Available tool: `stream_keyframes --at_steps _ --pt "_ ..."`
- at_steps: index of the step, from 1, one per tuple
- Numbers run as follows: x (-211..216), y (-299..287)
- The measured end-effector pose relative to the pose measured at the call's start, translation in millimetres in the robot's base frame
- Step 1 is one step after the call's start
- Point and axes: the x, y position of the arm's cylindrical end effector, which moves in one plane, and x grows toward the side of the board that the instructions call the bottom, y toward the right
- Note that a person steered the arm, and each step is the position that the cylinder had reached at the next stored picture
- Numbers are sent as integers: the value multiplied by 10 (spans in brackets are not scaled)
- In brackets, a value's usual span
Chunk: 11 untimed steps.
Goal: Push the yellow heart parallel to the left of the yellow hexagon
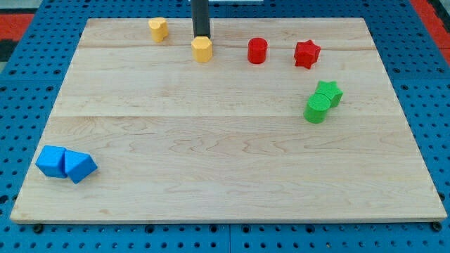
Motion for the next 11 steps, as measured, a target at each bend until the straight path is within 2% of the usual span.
stream_keyframes --at_steps 1,2,3,4,5,6,8,9,11 --pt "-26 -143" --pt "-409 117" --pt "-615 -92" --pt "-639 -635" --pt "-628 -1134" --pt "-448 -1104" --pt "-609 -1004" --pt "-532 -663" --pt "-192 -825"
